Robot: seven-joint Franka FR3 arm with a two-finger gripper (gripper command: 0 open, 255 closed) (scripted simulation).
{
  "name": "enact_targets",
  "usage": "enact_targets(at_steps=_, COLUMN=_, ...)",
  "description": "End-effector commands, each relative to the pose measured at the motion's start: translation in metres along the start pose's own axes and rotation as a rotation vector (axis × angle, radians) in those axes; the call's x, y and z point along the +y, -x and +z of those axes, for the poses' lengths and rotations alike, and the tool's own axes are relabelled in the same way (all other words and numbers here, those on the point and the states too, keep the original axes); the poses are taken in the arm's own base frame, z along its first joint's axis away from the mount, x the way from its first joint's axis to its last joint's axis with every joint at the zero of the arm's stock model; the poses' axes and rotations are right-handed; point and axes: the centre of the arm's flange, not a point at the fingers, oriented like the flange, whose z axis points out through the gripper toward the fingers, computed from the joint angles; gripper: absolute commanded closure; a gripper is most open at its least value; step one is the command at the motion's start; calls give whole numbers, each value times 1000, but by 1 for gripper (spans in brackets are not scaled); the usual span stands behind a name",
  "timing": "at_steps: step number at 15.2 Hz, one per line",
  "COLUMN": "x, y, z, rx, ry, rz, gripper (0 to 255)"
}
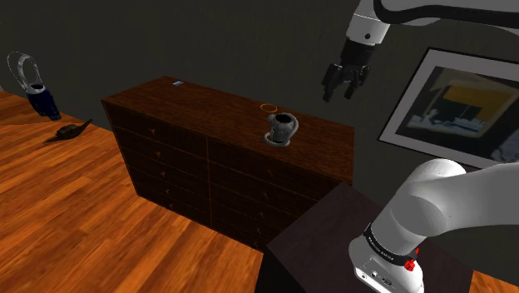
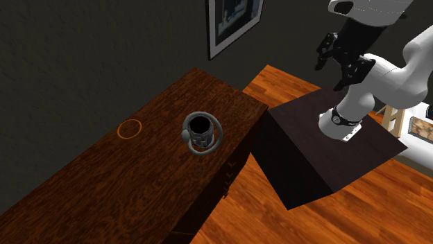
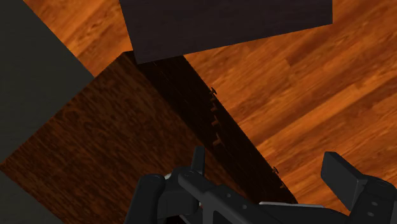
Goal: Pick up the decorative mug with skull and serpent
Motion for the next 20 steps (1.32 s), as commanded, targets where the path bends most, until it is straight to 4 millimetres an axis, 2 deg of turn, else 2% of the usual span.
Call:
enact_targets(at_steps=1, x=0, y=0, z=0, rx=0, ry=0, rz=0, gripper=0)
enact_targets(at_steps=20, x=41, y=-205, z=149, rx=-60, ry=60, rz=-26, gripper=0)
